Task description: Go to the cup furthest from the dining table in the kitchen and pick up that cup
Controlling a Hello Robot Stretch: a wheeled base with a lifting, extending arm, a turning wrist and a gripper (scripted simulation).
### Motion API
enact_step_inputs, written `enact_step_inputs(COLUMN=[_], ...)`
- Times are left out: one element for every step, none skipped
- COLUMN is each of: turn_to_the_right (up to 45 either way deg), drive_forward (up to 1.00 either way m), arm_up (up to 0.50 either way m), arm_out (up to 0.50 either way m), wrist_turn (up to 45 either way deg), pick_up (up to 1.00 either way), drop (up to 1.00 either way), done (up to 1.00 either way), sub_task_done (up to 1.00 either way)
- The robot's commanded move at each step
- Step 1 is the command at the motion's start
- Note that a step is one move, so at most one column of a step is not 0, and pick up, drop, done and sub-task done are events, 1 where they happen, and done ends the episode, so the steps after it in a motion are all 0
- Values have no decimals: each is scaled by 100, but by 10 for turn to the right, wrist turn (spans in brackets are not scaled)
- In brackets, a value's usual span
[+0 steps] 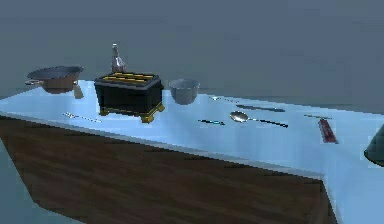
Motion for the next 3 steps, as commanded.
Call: enact_step_inputs(turn_to_the_right=[0,0,0], drive_forward=[0,0,0], arm_up=[0,0,0], arm_out=[0,0,0], wrist_turn=[450,450,150], pick_up=[0,0,0], drop=[0,0,0], done=[0,0,0], sub_task_done=[0,0,0])
